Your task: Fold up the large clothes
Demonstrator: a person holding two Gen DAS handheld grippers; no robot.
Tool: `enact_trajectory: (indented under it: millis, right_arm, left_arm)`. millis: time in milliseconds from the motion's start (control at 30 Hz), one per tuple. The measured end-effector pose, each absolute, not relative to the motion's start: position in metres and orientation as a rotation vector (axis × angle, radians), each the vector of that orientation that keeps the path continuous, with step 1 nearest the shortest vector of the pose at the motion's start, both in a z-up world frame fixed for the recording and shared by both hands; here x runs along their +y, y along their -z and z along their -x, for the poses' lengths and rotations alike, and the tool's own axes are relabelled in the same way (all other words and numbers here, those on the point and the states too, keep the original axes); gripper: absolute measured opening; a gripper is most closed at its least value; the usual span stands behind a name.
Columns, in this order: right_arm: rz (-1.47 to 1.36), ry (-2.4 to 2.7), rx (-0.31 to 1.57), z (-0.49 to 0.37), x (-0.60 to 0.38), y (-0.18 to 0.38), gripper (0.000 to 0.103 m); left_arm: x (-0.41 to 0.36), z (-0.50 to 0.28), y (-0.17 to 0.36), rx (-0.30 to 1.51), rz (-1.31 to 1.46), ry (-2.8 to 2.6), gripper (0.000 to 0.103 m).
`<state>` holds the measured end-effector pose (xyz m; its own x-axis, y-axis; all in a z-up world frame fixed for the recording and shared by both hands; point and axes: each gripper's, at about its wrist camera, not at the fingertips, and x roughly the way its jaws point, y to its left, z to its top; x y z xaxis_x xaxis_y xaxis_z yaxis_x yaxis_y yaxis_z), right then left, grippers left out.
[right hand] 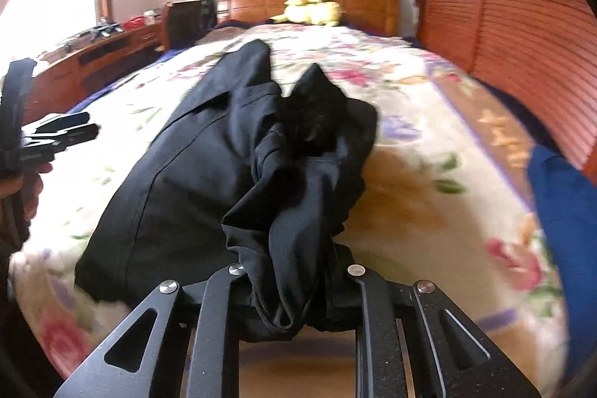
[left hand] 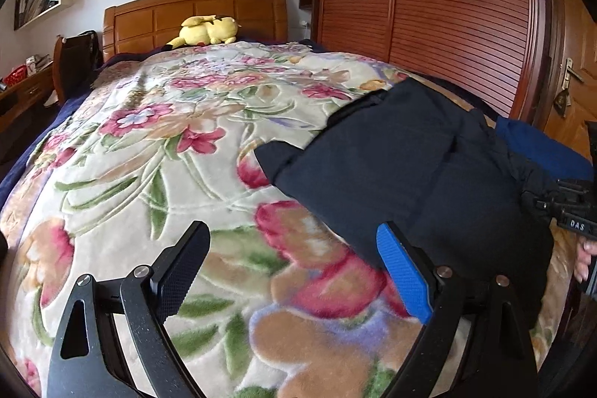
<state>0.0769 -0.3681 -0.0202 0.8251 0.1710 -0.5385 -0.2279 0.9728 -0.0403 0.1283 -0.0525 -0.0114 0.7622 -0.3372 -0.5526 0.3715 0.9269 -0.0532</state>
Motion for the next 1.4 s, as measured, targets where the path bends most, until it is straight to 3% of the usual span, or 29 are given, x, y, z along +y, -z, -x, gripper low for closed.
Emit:
enact_trajectory:
  millis: [700, 967, 1133, 1200, 1267, 1400]
  right_arm:
    - [0.063, -0.189, 0.613, -0.108, -0.396, 0.05, 0.025]
    - [0.046, -0.147, 0.646, -0.115, -0.394, 0.056, 0.047]
    - [-0.014, -0.172, 0.679, -0.122, -0.4, 0.059, 0.052]
    - [0.0, -0.174, 0.683, -0.122, -0.397, 0.059, 0.052]
    - [0.009, -0.197, 0.685, -0.122, -0.395, 0.059, 0.039]
    - [0.023, -0.232, 0.662, -0.117, -0.394, 0.057, 0.027]
  left_arm:
    - [-0.109, -0.25, 0.051, 0.734, -0.106, 0.431, 0.091]
    - [-0.115, -0.268, 0.07, 0.79, -0.033, 0.51, 0.092]
    - [-0.118, -0.267, 0.072, 0.817, 0.004, 0.566, 0.074]
    - [-0.119, -0.266, 0.072, 0.832, 0.02, 0.591, 0.06]
    - [-0.119, -0.263, 0.07, 0.843, 0.021, 0.602, 0.051]
    - [-0.119, -0.253, 0.063, 0.852, -0.019, 0.588, 0.034]
